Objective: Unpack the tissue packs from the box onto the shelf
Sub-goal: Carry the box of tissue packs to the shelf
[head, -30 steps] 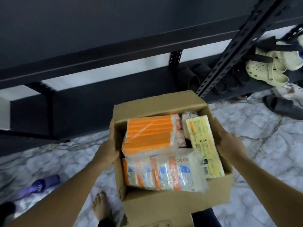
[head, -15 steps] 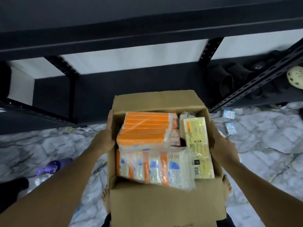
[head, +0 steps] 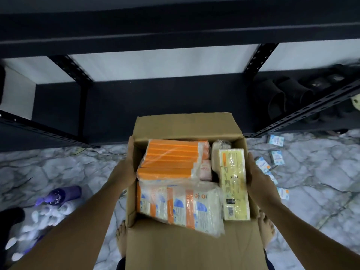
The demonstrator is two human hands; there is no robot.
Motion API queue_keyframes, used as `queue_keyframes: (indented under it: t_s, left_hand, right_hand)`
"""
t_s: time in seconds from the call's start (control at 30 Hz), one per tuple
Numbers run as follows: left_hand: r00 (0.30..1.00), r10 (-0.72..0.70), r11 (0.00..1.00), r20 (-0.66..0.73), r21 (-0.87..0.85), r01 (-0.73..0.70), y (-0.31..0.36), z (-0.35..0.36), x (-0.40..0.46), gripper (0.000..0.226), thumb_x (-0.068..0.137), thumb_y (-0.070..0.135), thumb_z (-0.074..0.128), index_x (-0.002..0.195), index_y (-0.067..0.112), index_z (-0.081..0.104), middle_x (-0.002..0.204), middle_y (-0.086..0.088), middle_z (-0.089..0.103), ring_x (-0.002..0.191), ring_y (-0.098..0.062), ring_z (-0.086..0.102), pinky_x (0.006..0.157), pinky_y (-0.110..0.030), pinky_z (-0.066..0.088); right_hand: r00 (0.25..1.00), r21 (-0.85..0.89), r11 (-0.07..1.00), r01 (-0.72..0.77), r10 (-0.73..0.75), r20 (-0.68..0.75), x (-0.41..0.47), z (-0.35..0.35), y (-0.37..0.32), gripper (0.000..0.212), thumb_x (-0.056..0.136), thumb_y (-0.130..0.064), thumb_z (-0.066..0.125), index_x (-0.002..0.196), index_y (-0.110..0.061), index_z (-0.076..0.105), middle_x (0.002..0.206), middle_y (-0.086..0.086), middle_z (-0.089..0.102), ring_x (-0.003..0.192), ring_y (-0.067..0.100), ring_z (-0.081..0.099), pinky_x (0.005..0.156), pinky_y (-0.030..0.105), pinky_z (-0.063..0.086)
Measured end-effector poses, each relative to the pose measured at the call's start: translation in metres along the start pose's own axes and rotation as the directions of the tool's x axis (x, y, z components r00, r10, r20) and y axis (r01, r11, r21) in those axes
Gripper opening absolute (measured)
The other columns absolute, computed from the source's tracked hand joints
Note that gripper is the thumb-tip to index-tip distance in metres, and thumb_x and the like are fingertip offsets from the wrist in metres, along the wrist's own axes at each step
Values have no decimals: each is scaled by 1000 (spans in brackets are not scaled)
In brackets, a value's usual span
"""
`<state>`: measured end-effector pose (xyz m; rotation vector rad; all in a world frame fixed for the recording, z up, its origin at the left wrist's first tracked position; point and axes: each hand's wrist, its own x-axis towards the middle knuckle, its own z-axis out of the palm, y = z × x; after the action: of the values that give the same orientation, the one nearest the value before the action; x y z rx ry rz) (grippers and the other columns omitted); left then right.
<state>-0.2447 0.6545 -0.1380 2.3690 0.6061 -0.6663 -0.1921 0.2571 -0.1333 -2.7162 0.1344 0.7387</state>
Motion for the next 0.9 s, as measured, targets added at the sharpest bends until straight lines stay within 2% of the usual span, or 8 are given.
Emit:
queue_keyframes:
  t_s: [0.17,0.3,0.37,0.43,0.53,0.63,0.77,0.9]
  left_hand:
    - [998,-48,999,-35,20,49,-10,4,9,110,96,26,57,138,40,-44,80,-10,67,64,-24,65,63,-39,52]
    - [975,-165,985,-146,18,169,-17,3,7,106,98,12,52,137,38,-44,70,-14,69,61,-32,68,53,-38,53]
    - [985,-76,997,-156,12,79,-15,7,1,103,99,28,53,140,41,-41,99,-19,72,82,-33,71,71,-45,58]
    - [982,-31,999,-187,-17,28,-9,7,-6,94,100,40,49,144,46,-33,127,-23,63,103,-37,67,86,-48,54]
    - [976,-44,997,-215,-65,31,-12,5,-3,83,100,40,46,146,55,-21,132,-21,60,110,-39,63,89,-47,51]
    - [976,-15,991,-218,-137,-16,-14,-1,1,75,100,38,51,149,59,-3,138,-12,59,120,-36,60,92,-41,46]
    - [979,28,987,-204,-149,-59,-18,-10,12,72,100,20,52,152,50,12,127,-12,65,111,-32,65,91,-41,50]
    - [988,3,979,-154,-200,-34,-16,-16,21,79,96,2,52,152,46,19,82,-5,63,71,-18,64,64,-36,50]
  right_hand:
    - [1000,-56,998,4,-3,7,4,-12,-8,72,101,-24,37,155,-44,-7,75,4,59,68,25,60,63,38,52]
    - [998,-125,991,47,-52,-36,27,-23,-18,73,100,-22,39,153,-46,-5,78,7,59,68,28,60,61,38,52]
    - [992,-146,983,107,-117,-57,47,-24,-22,75,98,-21,42,152,-47,-3,80,9,63,68,30,63,60,39,53]
    - [985,-135,979,156,-164,-50,61,-29,-25,76,98,-24,43,152,-46,-5,82,10,66,69,30,64,58,37,51]
    - [987,-60,985,160,-162,-19,80,-32,-27,71,99,-33,45,154,-44,2,88,8,66,81,31,65,68,41,53]
    - [990,22,989,144,-144,-12,94,-34,-27,58,99,-32,46,153,-39,25,100,15,71,87,33,66,76,45,56]
    - [996,260,963,65,-77,36,108,-40,-22,51,94,-20,58,142,-37,50,91,11,74,71,27,70,67,47,61]
    - [992,386,923,8,-54,110,120,-52,-23,50,93,-12,61,138,-35,55,98,11,73,74,27,72,58,46,62]
